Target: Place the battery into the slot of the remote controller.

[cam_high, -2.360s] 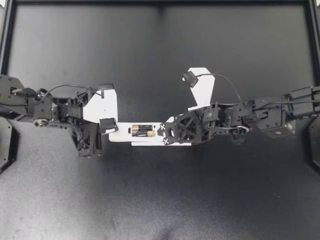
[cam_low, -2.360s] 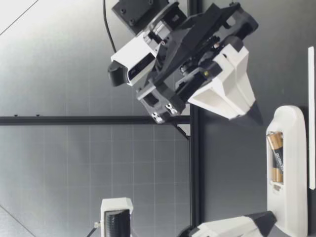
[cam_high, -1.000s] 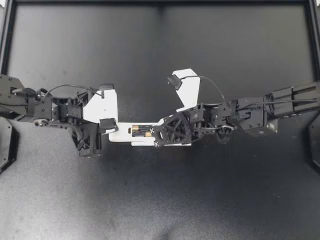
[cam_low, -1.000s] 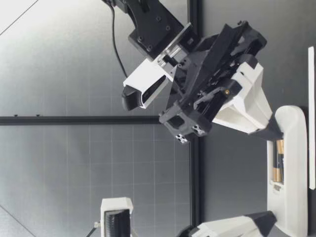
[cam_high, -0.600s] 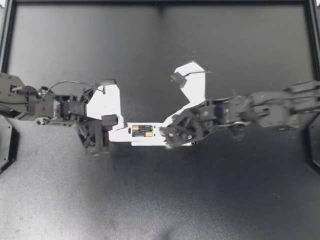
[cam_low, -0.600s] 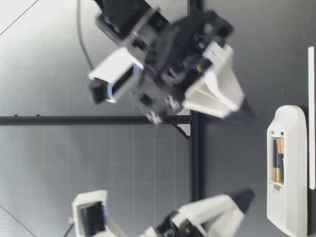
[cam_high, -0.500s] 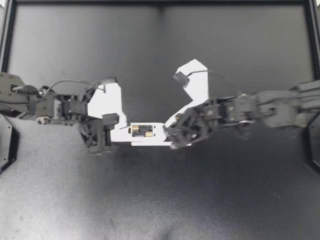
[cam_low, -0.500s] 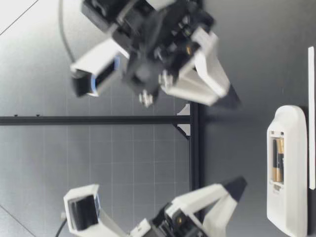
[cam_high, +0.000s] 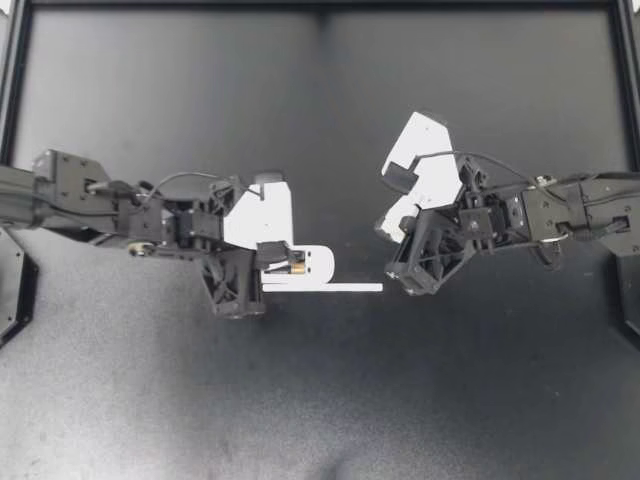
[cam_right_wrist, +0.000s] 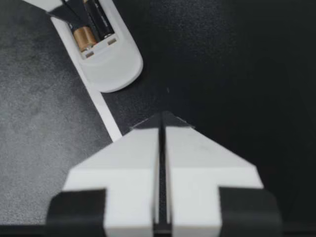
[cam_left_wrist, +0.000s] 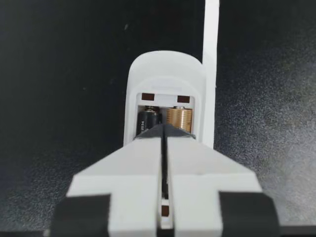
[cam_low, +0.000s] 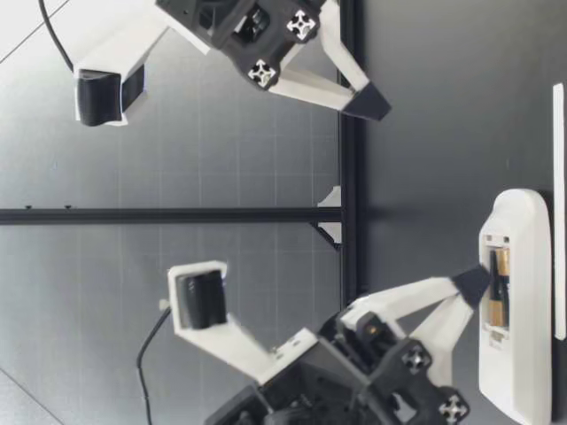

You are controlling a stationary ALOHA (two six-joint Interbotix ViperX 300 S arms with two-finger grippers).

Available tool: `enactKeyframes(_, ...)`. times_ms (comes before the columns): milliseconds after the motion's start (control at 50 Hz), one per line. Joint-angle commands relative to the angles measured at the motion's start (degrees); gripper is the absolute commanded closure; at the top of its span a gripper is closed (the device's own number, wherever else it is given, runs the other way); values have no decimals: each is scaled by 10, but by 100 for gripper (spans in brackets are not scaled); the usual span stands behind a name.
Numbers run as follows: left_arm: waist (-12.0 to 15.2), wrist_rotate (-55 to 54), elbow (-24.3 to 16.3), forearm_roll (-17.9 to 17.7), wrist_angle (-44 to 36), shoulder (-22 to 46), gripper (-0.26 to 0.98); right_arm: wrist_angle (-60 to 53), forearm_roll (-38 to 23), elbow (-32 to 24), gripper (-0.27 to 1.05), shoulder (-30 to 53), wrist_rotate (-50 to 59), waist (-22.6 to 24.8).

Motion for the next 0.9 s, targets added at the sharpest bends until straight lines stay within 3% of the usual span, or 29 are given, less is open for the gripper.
enactKeyframes(0, -1, -4, -12, 1, 0, 3, 96, -2, -1, -5, 94, -15, 1, 0)
enactKeyframes(220, -4, -7, -14, -1, -2, 26, 96, -2, -1, -4, 94, -12, 0, 0)
enactKeyframes(400, -4, -8, -17, -1, -2, 4, 96, -6, -2, -7, 94, -21, -2, 0)
enactKeyframes(600, -7, -10, -4, -2, -22, -67, 96, -39, -20, -7, 94, -61, -4, 0)
enactKeyframes(880, -8, -10, 54, -2, -143, -177, 96, -105, -127, 6, 94, -118, -7, 0)
